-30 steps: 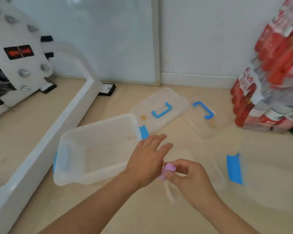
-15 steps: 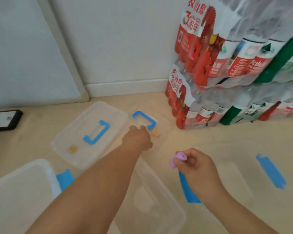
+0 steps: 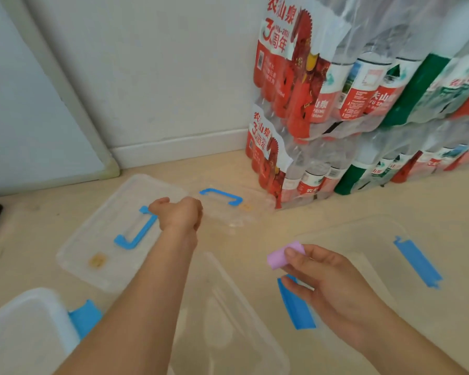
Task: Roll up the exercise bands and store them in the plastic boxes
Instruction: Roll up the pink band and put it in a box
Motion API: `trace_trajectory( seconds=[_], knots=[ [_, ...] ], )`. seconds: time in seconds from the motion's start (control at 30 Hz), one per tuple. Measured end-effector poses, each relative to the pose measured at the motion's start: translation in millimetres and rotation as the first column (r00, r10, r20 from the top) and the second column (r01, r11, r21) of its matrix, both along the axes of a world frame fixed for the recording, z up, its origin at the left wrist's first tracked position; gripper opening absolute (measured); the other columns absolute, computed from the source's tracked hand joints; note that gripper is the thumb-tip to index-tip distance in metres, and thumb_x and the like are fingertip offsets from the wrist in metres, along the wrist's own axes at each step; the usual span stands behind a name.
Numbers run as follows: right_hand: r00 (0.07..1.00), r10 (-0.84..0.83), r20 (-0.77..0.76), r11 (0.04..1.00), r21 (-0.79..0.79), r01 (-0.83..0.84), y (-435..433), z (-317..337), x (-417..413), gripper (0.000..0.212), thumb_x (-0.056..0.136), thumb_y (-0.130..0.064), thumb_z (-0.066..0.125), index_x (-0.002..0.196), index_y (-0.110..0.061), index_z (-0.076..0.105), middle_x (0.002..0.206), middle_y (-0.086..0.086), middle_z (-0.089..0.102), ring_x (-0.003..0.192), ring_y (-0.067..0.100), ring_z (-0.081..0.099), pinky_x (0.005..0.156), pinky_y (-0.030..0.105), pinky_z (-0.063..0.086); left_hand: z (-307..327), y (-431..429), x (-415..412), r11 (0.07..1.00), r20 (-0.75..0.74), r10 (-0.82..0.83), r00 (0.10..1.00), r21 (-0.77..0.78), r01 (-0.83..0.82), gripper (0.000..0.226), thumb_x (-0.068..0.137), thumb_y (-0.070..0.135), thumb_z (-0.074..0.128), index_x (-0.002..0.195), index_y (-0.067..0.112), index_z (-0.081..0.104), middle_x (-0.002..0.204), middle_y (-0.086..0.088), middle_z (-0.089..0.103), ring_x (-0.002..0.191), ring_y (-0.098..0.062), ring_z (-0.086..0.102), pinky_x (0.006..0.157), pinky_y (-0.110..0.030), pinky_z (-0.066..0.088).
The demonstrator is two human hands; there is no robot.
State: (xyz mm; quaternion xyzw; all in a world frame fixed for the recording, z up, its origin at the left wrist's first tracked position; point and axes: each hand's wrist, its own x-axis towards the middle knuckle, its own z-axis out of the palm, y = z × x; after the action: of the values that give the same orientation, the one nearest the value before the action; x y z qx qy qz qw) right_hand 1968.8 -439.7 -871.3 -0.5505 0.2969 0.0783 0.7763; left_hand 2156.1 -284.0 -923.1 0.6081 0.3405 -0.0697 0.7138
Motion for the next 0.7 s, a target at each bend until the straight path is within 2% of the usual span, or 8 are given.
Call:
trace_trajectory(
  seconds=[0.1,0.2,0.33,0.43,0.5,0.6,0.67,0.7],
  knots=[
    [0.999,0.049,-0.005,0.989,0.14,-0.048,0,18,8,0.023,0.073,-0.024,0.068,0.085,-0.006,0.073,0.101,0.009,0.073,0.104,0.024,0.061,0.092,0.037,0.051,36,8,-37,0.975,0.133,0.006,0.991,-0.22,0.024,0.064,0.077,-0.016,0.048,0.123,0.025,0.03,0.075,-0.011,0.052,0.055,-0.016,0.044,0.051,-0.024,0.032],
    [0.999,0.023,0.043,0.973,0.227,-0.032,-1,40,9,0.021,0.072,-0.02,0.067,0.086,-0.005,0.068,0.093,0.016,0.069,0.091,0.027,0.065,0.084,0.033,0.054,63,12,-72,0.964,0.291,-0.052,0.955,-0.235,0.124,0.064,0.081,-0.016,0.05,0.125,0.029,0.034,0.078,-0.009,0.051,0.059,-0.012,0.048,0.056,-0.022,0.036],
    [0.985,0.171,0.022,0.985,-0.017,-0.17,-16,70,-5,0.024,0.072,-0.017,0.068,0.091,-0.002,0.068,0.093,0.016,0.07,0.083,0.021,0.07,0.082,0.028,0.056,78,23,-113,0.956,0.363,-0.269,0.892,-0.014,0.293,0.061,0.082,-0.006,0.062,0.121,0.034,0.038,0.1,-0.011,0.046,0.069,-0.017,0.056,0.066,-0.026,0.045],
    [0.949,0.315,-0.01,0.942,-0.117,-0.315,-23,85,-20,0.016,0.078,-0.014,0.067,0.088,-0.003,0.069,0.086,0.012,0.072,0.079,0.016,0.069,0.073,0.022,0.056,83,43,-138,0.954,0.323,-0.298,0.898,0.06,0.295,0.059,0.082,-0.002,0.064,0.121,0.033,0.039,0.102,-0.012,0.049,0.07,-0.017,0.059,0.066,-0.026,0.044],
    [0.979,0.201,0.043,0.978,-0.059,-0.198,-25,84,-29,0.019,0.077,-0.015,0.066,0.091,-0.003,0.068,0.084,0.01,0.071,0.075,0.015,0.067,0.071,0.021,0.056,86,57,-151,0.945,0.281,-0.326,0.902,0.062,0.322,0.057,0.083,-0.001,0.064,0.123,0.032,0.04,0.098,-0.011,0.052,0.069,-0.015,0.06,0.065,-0.024,0.044],
    [0.997,0.023,0.073,0.998,0.05,-0.027,-25,77,-43,0.007,0.082,-0.012,0.063,0.085,-0.007,0.067,0.074,0.004,0.068,0.068,0.013,0.062,0.068,0.021,0.055,83,73,-179,0.904,0.229,-0.428,0.874,0.099,0.416,0.048,0.085,0.001,0.064,0.122,0.027,0.046,0.1,-0.011,0.05,0.077,-0.02,0.065,0.068,-0.026,0.047],
    [0.998,0.025,0.059,1.0,-0.003,-0.025,-27,74,-50,0.006,0.083,-0.01,0.063,0.081,-0.008,0.068,0.07,0.004,0.068,0.065,0.014,0.059,0.067,0.023,0.05,74,84,-205,0.835,0.157,-0.511,0.845,0.324,0.445,0.034,0.088,0.009,0.062,0.116,0.027,0.052,0.101,-0.009,0.052,0.081,-0.019,0.063,0.074,-0.032,0.048],
    [0.998,0.026,0.054,0.999,-0.046,-0.024,-30,73,-52,0.006,0.083,-0.01,0.064,0.08,-0.008,0.068,0.067,0.004,0.068,0.064,0.014,0.058,0.067,0.023,0.047,65,92,-217,0.691,0.063,-0.579,0.813,0.566,0.449,0.029,0.089,0.016,0.06,0.114,0.027,0.053,0.101,-0.007,0.053,0.079,-0.017,0.061,0.075,-0.033,0.046]
  ],
)
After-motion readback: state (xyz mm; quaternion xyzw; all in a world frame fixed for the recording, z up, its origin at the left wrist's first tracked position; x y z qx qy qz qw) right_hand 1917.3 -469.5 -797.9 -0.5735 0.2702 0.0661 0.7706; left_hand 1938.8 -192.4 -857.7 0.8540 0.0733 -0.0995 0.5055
